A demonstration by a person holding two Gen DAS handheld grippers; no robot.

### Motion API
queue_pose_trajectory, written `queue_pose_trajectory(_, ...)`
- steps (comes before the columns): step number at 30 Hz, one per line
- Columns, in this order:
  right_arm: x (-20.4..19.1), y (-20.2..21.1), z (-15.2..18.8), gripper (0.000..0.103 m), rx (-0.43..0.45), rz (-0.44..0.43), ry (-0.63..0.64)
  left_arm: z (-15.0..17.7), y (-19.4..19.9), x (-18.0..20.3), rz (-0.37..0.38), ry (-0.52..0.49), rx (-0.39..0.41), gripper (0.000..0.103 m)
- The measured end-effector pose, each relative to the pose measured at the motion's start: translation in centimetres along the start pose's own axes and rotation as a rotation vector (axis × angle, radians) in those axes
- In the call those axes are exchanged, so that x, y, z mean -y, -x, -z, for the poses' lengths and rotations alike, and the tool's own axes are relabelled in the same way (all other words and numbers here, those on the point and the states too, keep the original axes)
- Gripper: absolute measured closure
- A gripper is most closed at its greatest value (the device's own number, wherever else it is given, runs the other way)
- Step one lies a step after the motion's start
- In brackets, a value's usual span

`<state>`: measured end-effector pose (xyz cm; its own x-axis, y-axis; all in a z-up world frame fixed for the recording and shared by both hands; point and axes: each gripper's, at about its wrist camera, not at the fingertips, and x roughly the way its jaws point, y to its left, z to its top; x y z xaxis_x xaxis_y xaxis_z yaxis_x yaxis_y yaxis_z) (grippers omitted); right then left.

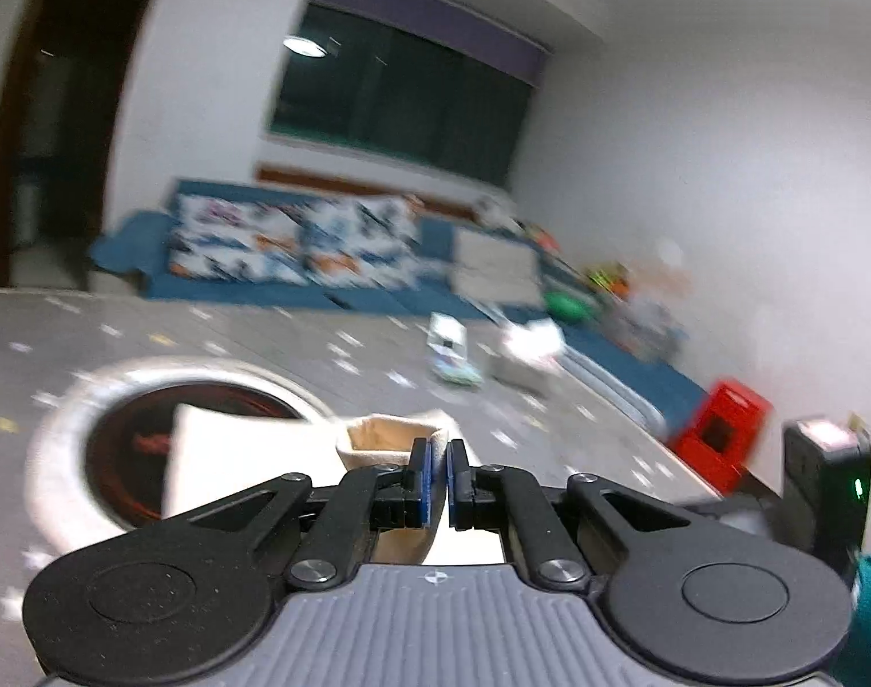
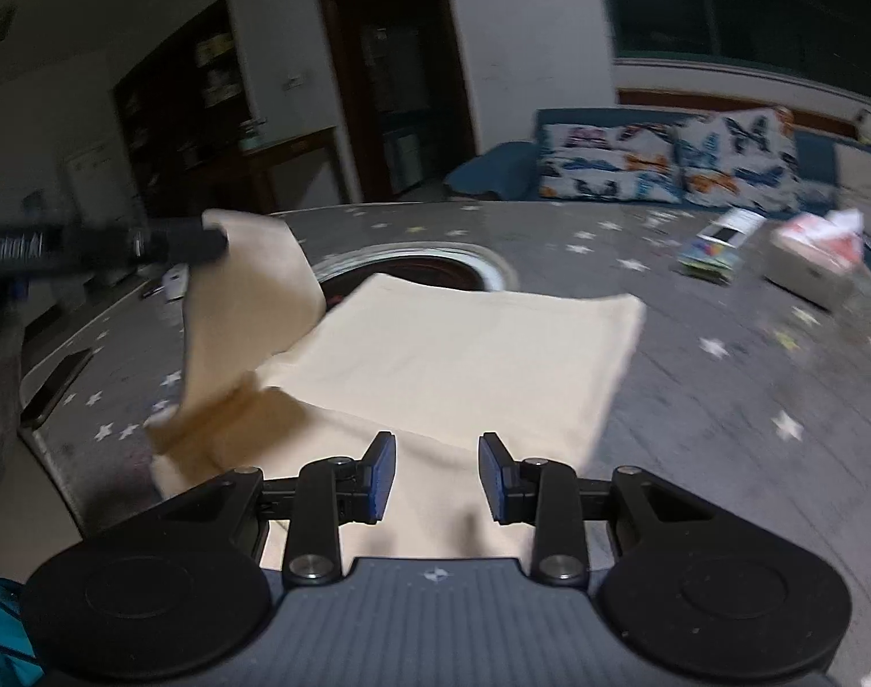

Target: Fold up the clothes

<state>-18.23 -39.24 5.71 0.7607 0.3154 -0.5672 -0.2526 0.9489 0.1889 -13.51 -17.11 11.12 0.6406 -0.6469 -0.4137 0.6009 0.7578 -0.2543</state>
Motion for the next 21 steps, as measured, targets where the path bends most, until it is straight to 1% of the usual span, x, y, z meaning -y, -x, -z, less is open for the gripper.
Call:
queue_pose_trajectory(4,1.3,0.7,0.9,0.071,-0.004,0.034,-0.043,1.5,-3.2,1.2,0.069,-0.028,-0.102,0.096)
queue_pose_trajectory(7,1.8,0.7,1.1,0.071,-0.005,0.044,-0.068,2.5,-4.5,1.5,0.089,-0.053,-0.157,0.094)
queue_pose_trajectory(10,2.0,0.5,1.0,0.071,-0.006,0.046,-0.085,3.2,-4.5,1.4,0.089,-0.056,-0.178,0.093)
queue_pose_trajectory(11,1.9,0.4,0.9,0.071,-0.005,0.043,-0.086,3.2,-4.2,1.0,0.088,-0.051,-0.175,0.089)
queue_pose_trajectory(12,1.9,0.2,0.8,0.071,-0.006,0.038,-0.085,3.1,-3.9,0.5,0.089,-0.046,-0.171,0.083)
queue_pose_trajectory(13,1.7,0.0,0.8,0.071,-0.007,0.032,-0.082,3.0,-3.5,-0.1,0.083,-0.043,-0.165,0.08)
queue_pose_trajectory(14,1.5,-0.2,0.8,0.071,-0.012,0.024,-0.079,3.0,-3.1,-0.5,0.068,-0.043,-0.154,0.072)
queue_pose_trajectory(15,1.3,-0.4,0.7,0.071,-0.019,0.017,-0.074,3.0,-2.6,-1.1,0.048,-0.045,-0.148,0.069)
queue_pose_trajectory(18,0.6,-1.3,0.9,0.071,-0.043,-0.006,-0.063,3.5,-1.8,-3.3,-0.028,-0.041,-0.148,0.069)
queue_pose_trajectory(21,0.0,-2.2,1.3,0.071,-0.07,-0.017,-0.056,4.3,-1.3,-5.7,-0.112,-0.014,-0.174,0.069)
